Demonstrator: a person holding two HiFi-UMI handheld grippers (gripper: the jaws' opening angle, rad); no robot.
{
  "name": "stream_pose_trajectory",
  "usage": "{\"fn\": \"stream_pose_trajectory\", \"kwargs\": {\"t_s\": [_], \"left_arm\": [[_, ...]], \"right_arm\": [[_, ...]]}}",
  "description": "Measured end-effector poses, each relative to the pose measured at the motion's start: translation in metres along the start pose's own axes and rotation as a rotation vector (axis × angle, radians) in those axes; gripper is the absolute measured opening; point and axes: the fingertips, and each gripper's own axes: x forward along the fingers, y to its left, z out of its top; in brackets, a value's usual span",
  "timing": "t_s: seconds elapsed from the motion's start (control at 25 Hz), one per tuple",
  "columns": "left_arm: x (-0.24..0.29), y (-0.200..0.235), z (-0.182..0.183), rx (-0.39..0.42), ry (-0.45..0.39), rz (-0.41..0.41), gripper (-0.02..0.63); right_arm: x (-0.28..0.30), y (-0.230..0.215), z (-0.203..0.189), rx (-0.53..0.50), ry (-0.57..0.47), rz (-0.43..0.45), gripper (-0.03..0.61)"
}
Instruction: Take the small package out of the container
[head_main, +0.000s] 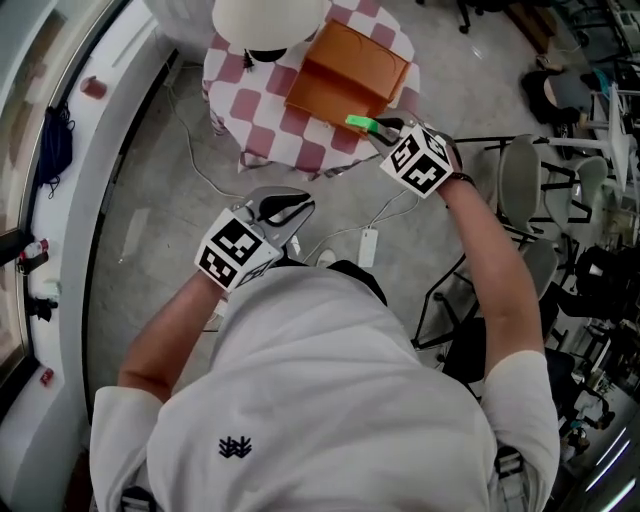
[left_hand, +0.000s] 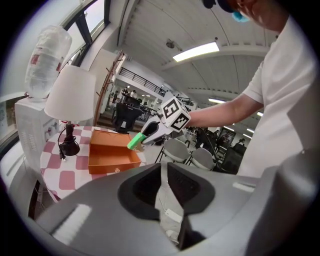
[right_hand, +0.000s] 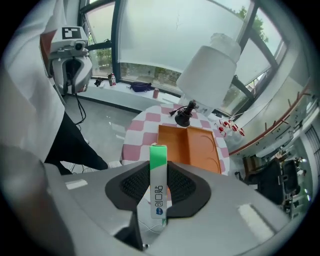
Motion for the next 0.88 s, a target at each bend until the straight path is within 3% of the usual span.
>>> {"fn": "stream_pose_trajectory", "kwargs": {"t_s": [0.28, 0.56, 0.88], "left_arm": [[0.021, -0.053, 0.011, 0.008, -0.023, 0.046, 0.098], [0.047, -0.117, 0.012, 0.023, -0.032, 0.091, 0.097], [0.054, -0.178, 0.0, 0.02, -0.057, 0.199, 0.089]], "right_arm": [[-0.07, 0.058, -0.032, 0.091, -0.094, 0.007, 0.092], [-0.135, 0.112, -0.079, 0.101, -0.141, 0.019, 0.092], [-0.19, 0.166, -0.119, 0.144, -0.233, 0.02, 0.092]]}}
